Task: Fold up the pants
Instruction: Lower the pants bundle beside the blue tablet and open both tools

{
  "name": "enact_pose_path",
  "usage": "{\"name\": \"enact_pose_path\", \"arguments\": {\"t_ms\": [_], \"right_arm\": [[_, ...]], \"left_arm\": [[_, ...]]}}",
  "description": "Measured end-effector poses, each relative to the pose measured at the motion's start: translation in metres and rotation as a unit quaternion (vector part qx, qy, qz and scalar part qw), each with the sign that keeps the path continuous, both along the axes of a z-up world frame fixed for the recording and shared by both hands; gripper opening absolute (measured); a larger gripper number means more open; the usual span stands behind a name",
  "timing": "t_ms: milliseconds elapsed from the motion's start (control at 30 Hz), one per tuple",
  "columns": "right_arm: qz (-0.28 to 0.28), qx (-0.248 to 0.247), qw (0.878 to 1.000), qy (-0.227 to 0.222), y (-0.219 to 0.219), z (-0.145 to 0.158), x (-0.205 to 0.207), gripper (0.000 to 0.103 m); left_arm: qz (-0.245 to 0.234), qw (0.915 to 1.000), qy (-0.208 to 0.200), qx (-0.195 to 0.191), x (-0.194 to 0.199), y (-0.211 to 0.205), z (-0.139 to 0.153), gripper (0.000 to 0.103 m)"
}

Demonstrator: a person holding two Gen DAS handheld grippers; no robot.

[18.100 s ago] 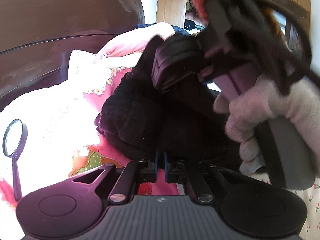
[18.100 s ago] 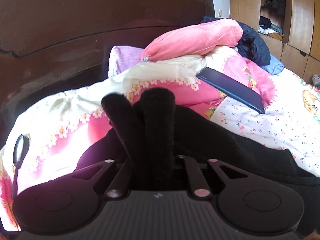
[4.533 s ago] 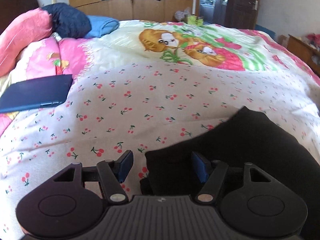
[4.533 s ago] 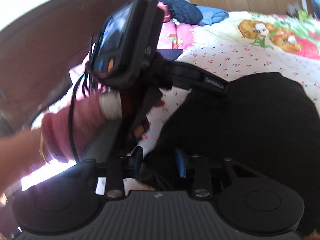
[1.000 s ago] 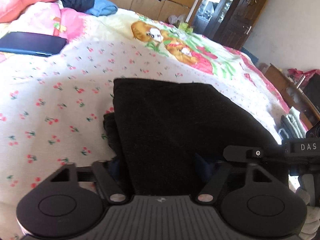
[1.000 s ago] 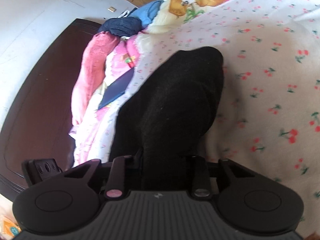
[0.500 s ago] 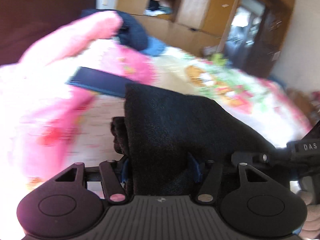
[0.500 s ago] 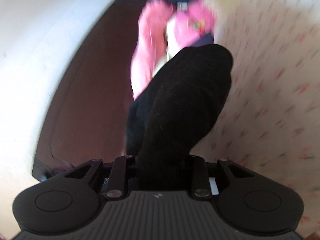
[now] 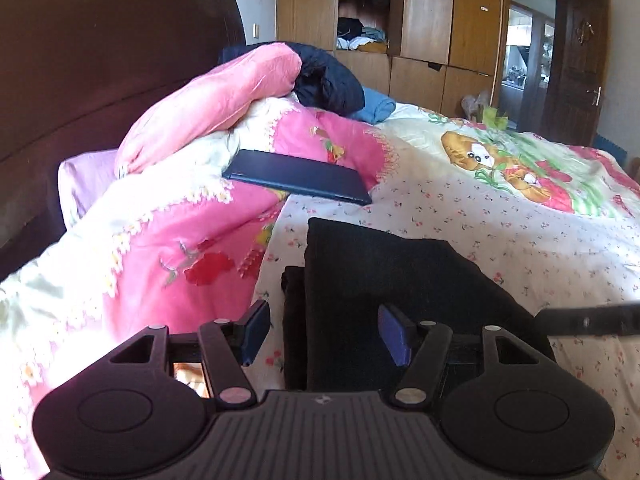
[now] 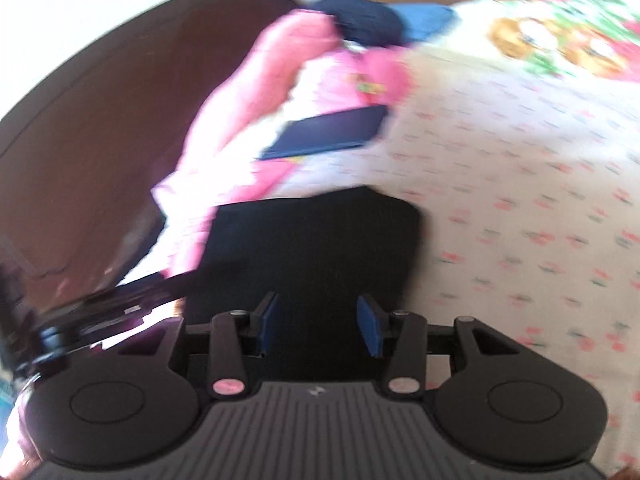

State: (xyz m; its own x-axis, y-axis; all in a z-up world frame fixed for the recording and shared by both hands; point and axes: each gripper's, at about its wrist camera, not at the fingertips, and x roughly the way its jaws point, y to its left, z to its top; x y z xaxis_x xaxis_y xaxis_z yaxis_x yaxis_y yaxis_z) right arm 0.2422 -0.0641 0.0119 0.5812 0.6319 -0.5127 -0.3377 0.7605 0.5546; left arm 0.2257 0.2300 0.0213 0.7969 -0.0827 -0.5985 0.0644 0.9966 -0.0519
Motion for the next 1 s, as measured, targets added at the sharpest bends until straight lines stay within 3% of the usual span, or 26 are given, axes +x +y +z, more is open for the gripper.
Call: {"name": "enact_pose_path", "arguments": {"t_ms": [100, 167, 233, 300, 367, 433, 533, 667, 1000], "right_arm": [[0.015, -0.044, 0.999, 0.012, 0.035, -0.009, 0.006, 0.042], [0.007, -0.062, 0.997, 0.040, 0.044, -0.024, 0.017, 0.036], [0.000, -0.050, 0.998, 0.050, 0.038, -0.018, 0.016, 0.037], [-0.002, -0.020, 0.999, 0.035, 0.026, -0.001, 0.004, 0.038], [-0.008, -0.018, 1.000, 0.005, 0.015, 0.016, -0.013, 0.038], [-0.015, -0.016, 1.000, -0.011, 0.005, 0.024, -0.035, 0.038], [-0.019, -0.008, 1.000, -0.011, -0.004, 0.031, -0.056, 0.038], [-0.035, -0.016, 0.999, -0.022, -0.019, 0.038, -0.093, 0.038], [-0.099, -0.010, 0.995, -0.009, -0.080, 0.044, -0.167, 0.039]], "left_arm": [[-0.003, 0.9982, 0.045, 0.039, 0.018, -0.010, -0.031, 0.076], [0.006, 0.9978, 0.062, 0.023, 0.020, -0.007, -0.043, 0.077], [0.021, 0.9976, 0.066, -0.003, 0.017, -0.003, -0.036, 0.076], [0.031, 0.9981, 0.052, 0.009, 0.006, -0.008, -0.021, 0.076], [0.041, 0.9977, 0.043, 0.032, -0.007, -0.017, -0.009, 0.076], [0.046, 0.9979, 0.034, 0.029, -0.025, -0.023, 0.002, 0.077], [0.056, 0.9982, 0.016, 0.013, -0.052, -0.036, 0.018, 0.091], [0.053, 0.9977, -0.017, 0.038, -0.087, -0.073, 0.031, 0.102], [0.001, 0.9981, -0.028, 0.055, -0.142, -0.160, 0.035, 0.103]]}}
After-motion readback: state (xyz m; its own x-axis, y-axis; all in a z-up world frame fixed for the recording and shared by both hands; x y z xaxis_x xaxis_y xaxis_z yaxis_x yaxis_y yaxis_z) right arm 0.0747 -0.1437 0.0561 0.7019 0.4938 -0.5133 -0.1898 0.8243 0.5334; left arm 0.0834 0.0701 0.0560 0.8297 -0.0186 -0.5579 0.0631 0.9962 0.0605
